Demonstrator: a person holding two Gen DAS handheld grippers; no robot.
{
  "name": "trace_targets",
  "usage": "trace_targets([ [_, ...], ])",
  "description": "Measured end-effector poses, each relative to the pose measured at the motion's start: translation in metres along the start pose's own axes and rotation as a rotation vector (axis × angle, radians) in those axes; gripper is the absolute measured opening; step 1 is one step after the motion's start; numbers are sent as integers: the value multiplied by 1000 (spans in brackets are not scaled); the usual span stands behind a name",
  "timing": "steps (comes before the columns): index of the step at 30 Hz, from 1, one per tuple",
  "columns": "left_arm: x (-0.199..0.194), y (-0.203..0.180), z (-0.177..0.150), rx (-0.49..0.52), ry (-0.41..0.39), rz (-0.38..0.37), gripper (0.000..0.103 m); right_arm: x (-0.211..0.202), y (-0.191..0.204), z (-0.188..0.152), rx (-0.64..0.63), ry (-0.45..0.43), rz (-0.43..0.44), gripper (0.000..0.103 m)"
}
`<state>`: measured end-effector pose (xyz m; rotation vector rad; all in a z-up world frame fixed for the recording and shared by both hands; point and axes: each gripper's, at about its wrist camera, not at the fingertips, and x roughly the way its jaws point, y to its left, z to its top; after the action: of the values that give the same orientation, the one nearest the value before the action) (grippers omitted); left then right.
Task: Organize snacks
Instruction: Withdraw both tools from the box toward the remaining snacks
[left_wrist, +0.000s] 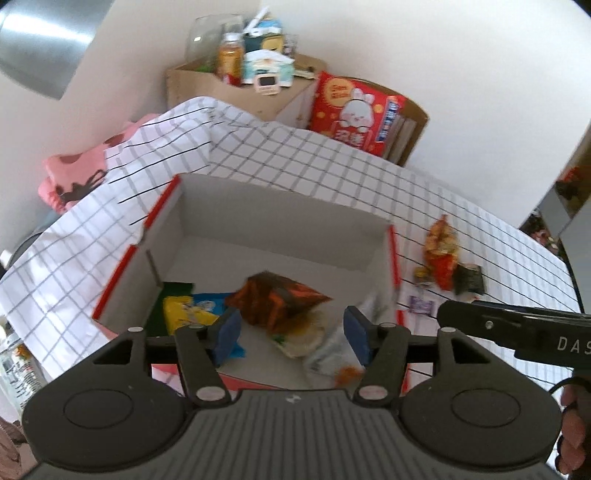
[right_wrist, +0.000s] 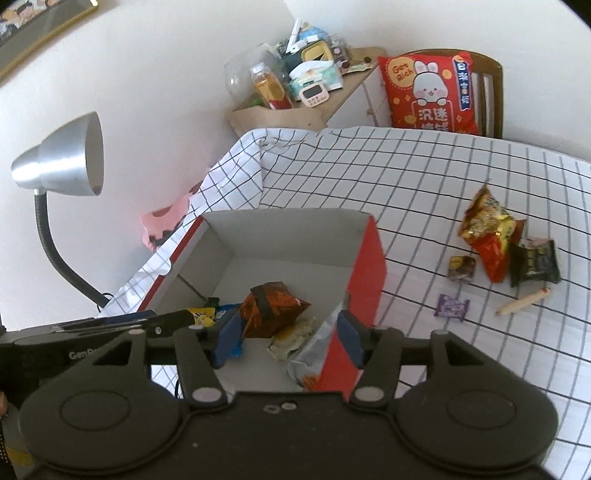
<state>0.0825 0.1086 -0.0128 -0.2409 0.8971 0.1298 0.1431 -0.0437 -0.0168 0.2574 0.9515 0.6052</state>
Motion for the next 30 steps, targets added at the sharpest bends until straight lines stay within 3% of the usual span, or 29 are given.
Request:
trace_targets([
  [6, -4, -39, -9, 61, -1, -52, 61, -29, -25, -10, 18, -33, -20, 73],
  [12, 1, -82, -18, 105, 4, -118, 68, -58, -58, -18, 32, -69, -64, 83],
  [15, 5, -100, -20, 106, 6, -167, 77, -70, -76, -20, 44, -82, -88, 87],
  [19, 12, -123, -22, 109, 14, -203, 77, -85, -104, -24, 67, -102, -126, 94],
  [24, 27, -155, -19, 90, 31, -216, 77, -98, -133, -27, 63, -114, -196, 97],
  [30, 50, -192, -12, 89, 39, -177, 77, -104, -170, -19, 34, -128, -275, 98],
])
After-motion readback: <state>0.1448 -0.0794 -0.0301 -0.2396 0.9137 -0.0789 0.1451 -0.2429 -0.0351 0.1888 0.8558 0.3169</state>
